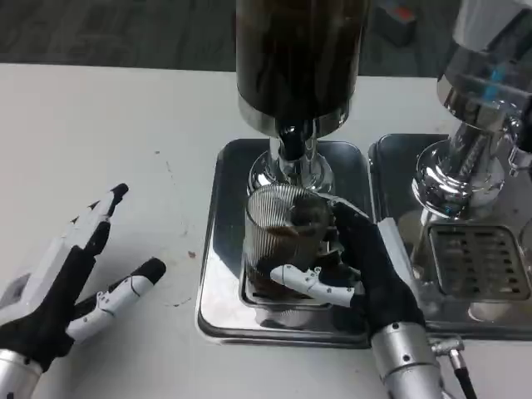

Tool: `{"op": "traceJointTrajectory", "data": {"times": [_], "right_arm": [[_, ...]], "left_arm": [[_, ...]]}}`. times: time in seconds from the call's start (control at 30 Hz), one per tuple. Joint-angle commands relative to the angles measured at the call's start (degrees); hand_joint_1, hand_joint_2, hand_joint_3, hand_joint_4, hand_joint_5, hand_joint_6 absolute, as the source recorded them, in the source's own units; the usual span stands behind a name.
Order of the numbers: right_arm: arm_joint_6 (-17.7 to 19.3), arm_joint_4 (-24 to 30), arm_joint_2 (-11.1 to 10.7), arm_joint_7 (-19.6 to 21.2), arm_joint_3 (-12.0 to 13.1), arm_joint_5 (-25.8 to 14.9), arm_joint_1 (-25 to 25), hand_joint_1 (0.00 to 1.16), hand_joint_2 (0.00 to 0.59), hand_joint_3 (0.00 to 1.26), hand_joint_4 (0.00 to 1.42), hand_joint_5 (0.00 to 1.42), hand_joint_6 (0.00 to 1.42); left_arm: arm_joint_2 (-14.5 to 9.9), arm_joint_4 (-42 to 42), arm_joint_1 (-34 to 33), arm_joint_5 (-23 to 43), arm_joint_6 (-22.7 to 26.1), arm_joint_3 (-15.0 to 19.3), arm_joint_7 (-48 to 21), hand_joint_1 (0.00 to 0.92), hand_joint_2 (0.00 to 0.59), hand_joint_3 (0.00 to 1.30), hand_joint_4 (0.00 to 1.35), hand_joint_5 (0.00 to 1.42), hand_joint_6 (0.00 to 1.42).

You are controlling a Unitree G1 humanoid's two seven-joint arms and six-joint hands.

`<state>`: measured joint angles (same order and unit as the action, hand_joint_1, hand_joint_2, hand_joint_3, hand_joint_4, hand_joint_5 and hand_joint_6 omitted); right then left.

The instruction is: Grasp the cup under the faucet to collect the drink, then remove the cup.

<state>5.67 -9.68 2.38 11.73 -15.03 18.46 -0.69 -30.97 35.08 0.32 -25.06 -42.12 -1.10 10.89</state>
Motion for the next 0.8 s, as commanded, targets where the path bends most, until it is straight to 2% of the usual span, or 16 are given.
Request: {"op": "traceJointTrajectory", "data": {"times": [0.03,0.8], "right_arm": [[2.13,1.39,0.73,1.37,0.65,-0.29,-0.37,0.97,0.217,0.48,0.59,0.69,0.8],[3.5,6.03,0.24,4.55,0.45,2.5,-3.19,0.97,0.217,0.5,0.6,0.72,0.85]], "left_arm": [[-0.47,0.79,-0.46,0.5,-0.83,-0.6,-0.64,0.0,0.166,0.02,0.0,0.0,0.0],[-0.73,2.37,-2.18,0.3,-1.73,-1.83,-0.8,0.0,0.166,0.02,0.0,0.0,0.0]]}}
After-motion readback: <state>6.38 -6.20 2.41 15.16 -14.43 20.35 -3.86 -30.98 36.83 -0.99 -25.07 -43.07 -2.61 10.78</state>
